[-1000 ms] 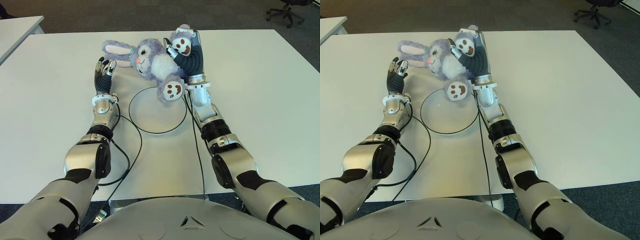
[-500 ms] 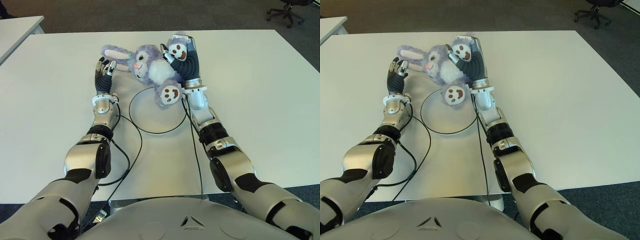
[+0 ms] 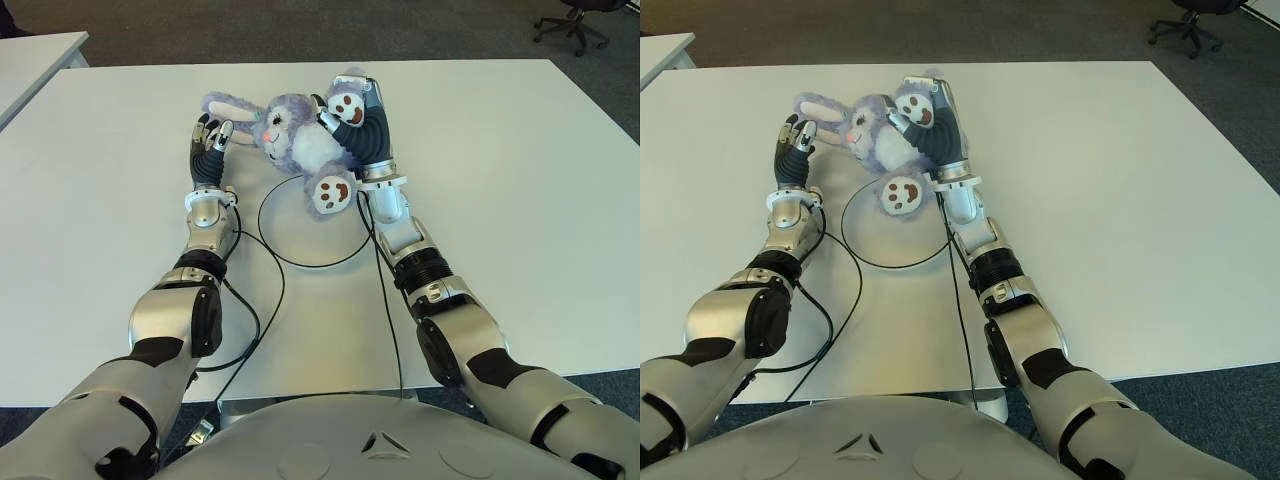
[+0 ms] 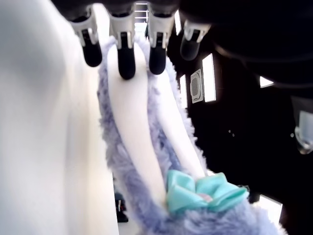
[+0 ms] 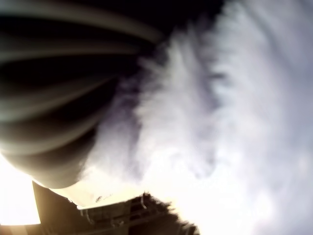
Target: Put the doll into the plate.
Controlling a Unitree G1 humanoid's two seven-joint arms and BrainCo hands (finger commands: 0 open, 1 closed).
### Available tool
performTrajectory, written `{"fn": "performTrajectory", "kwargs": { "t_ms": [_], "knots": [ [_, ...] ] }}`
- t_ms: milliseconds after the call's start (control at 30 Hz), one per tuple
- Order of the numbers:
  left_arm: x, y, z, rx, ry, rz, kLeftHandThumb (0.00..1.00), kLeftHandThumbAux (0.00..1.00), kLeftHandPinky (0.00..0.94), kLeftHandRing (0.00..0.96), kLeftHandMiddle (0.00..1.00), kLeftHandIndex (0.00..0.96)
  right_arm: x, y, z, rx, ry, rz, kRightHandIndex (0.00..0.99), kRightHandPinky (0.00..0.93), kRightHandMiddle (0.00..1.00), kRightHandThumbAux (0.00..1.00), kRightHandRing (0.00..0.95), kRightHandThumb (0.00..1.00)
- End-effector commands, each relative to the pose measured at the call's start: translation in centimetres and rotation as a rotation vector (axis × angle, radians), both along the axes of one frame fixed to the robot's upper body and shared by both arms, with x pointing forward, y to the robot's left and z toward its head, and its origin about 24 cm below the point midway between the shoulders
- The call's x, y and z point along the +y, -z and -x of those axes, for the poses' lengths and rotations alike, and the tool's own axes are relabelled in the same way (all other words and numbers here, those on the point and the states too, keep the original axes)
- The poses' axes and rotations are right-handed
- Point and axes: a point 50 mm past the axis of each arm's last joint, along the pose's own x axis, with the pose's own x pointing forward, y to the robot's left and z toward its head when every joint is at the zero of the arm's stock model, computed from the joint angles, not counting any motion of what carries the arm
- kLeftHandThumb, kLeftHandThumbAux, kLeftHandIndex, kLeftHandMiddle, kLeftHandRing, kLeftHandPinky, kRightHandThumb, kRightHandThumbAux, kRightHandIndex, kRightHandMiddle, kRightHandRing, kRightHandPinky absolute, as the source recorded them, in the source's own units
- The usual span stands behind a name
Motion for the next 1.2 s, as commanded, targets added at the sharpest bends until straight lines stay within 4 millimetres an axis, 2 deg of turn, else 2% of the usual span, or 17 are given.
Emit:
{"fn": "performTrajectory", "kwargs": {
  "t_ms": [33, 267, 333, 667, 833, 967, 1200],
  "knots": [
    [-1.2, 5.9, 3.9, 0.238, 0.001, 0.056, 0.000, 0.401, 0.127, 0.142, 0.134, 0.000, 0.4, 0.6, 0.4, 0.002, 0.006, 0.004, 0.692, 0.849, 0.852, 0.735, 0.862, 0.506],
    [-1.2, 5.8, 3.9, 0.232, -0.001, 0.056, 0.000, 0.395, 0.141, 0.149, 0.137, 0.000, 0.8, 0.9, 0.6, 0.007, 0.015, 0.015, 0.690, 0.845, 0.850, 0.736, 0.859, 0.495],
    [-1.2, 5.8, 3.9, 0.228, -0.003, 0.056, 0.000, 0.394, 0.174, 0.163, 0.142, 0.000, 0.8, 1.0, 0.6, 0.009, 0.012, 0.016, 0.689, 0.847, 0.849, 0.737, 0.858, 0.494],
    [-1.2, 5.8, 3.9, 0.225, -0.005, 0.051, 0.000, 0.392, 0.182, 0.170, 0.142, 0.000, 1.2, 1.3, 0.8, 0.011, 0.001, 0.016, 0.723, 0.872, 0.865, 0.739, 0.871, 0.481],
    [-1.3, 5.8, 3.9, 0.229, -0.005, 0.056, 0.000, 0.400, 0.172, 0.153, 0.129, 0.000, 1.4, 1.5, 1.0, 0.008, 0.001, 0.018, 0.727, 0.867, 0.866, 0.741, 0.873, 0.480],
    [-1.3, 5.8, 4.0, 0.224, -0.001, 0.056, 0.000, 0.396, 0.125, 0.133, 0.120, 0.000, 1.6, 1.7, 1.1, 0.007, 0.001, 0.027, 0.733, 0.865, 0.866, 0.743, 0.873, 0.479],
    [-1.3, 5.7, 4.0, 0.207, 0.000, 0.059, 0.000, 0.392, 0.123, 0.119, 0.114, 0.000, 1.9, 1.9, 1.4, 0.015, -0.012, 0.037, 0.721, 0.861, 0.863, 0.749, 0.872, 0.476]
  ]
}}
